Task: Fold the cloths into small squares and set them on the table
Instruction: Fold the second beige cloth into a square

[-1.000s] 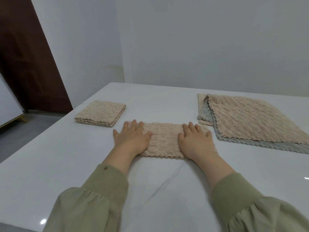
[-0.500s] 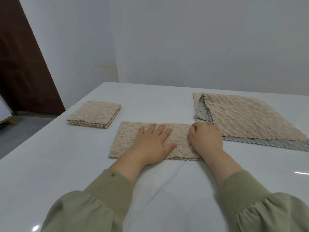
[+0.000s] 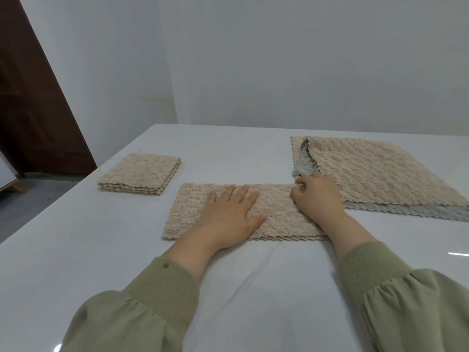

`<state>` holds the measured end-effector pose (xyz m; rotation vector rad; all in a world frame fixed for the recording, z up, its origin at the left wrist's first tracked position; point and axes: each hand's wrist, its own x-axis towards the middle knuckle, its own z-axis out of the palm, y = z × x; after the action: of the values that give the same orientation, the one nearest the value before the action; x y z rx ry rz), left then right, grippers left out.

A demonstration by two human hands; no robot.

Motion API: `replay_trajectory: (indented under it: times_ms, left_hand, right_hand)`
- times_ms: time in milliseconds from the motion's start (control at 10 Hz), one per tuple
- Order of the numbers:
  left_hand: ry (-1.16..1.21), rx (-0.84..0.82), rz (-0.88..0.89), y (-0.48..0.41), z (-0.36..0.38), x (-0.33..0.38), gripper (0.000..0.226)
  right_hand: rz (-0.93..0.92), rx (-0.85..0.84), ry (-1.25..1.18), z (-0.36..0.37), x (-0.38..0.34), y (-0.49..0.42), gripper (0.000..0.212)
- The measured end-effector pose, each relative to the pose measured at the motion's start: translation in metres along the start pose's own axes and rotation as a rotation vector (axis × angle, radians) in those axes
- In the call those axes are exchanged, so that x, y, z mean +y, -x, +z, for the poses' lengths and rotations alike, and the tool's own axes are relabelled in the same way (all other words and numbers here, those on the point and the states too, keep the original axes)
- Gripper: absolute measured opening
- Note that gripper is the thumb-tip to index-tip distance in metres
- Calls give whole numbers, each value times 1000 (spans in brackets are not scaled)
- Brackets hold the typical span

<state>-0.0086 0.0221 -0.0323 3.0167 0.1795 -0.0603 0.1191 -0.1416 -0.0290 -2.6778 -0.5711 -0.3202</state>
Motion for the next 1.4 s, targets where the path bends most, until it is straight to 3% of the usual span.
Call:
replay_trajectory:
  times_ms: [200,300,400,500,700,800,900,1000,1100,1200,1300,1400]
  left_hand:
    - [15,-1,4,-1,0,0,66]
    - [19,2,5,-1,0,-1,66]
    - [14,2,5,-1,-1,0,66]
    - [21,5,6,-1,-1,0,66]
    - [102,92,8,1,-1,0,64]
    - [389,348,45,0,-4,-2,56]
    - [693,416,48,1,-11,-3,55]
    - [843,401,81,5,-19,-3,45]
    - [719,486,139,6,-25,-2,23]
    - [557,557,149,2,-24,-8,9]
    - [444,589,107,3,-25,-10,9]
    - [443,668,-4,6,-25,-12,12]
  right_hand:
    - [61,-85,12,-3,-1,-1,43]
    - [78,-78,-37,-4,-3,-1,27]
    - [58,-22,-178,-4,-5,0,11]
    - [13,-2,-451,-7,-6,6,13]
    - [-415,497,-308,-14,-25,25,17]
    - [-550,596,-315,-18,-41,42,19]
    - [-640,624,-353,-24,-51,54,21]
    - [-713,631,-417,-29,-58,59,35]
    - [-751,631,-422,-33,-64,61,48]
    - [-761,593,-347,-29,-59,58,13]
    - [-613,473,-292,-24,-53,55,41]
    - [-473,421,-281,-20,-48,51,56]
